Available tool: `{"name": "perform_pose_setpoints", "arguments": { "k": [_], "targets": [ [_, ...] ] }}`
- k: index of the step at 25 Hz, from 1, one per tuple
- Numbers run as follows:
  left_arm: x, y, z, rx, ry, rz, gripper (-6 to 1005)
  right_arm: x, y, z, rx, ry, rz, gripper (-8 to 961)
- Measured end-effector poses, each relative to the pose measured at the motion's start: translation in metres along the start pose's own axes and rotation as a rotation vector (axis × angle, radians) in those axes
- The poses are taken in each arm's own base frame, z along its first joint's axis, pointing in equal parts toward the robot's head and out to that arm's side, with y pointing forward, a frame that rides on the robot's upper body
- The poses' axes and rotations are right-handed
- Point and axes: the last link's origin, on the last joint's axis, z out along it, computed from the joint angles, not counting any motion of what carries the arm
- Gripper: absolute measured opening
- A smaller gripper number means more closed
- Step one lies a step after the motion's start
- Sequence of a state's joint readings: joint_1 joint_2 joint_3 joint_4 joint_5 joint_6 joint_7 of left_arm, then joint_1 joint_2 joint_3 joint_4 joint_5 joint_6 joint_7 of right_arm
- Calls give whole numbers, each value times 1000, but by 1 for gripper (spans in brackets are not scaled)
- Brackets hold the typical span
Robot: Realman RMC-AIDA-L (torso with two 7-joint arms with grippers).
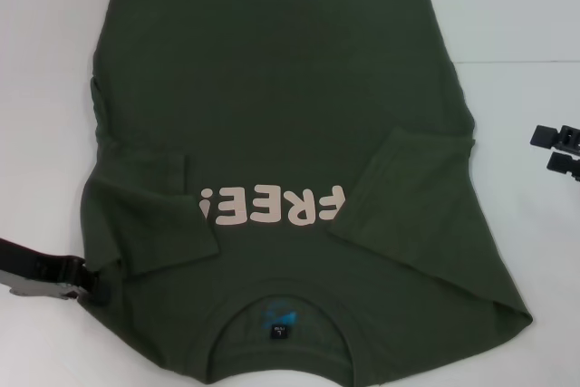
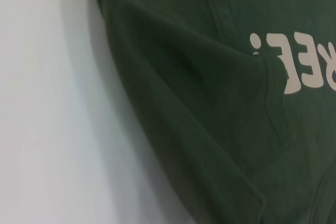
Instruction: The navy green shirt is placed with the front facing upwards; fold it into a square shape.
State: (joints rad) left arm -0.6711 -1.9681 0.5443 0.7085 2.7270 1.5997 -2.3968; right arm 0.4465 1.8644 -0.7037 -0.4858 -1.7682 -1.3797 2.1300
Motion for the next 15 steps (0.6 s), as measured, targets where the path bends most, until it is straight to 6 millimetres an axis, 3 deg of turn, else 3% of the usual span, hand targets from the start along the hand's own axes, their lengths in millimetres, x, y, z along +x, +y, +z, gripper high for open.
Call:
{"name": "perform_pose_setpoints", "arguments": {
  "k": [8,15],
  "targets": [
    [2,-1,-4,6,22,9,65,-7,6,-9,76,214,63,924],
    [3,0,-6,1,29,19,64,-26,27,-21,158,427,69,920]
  ]
}}
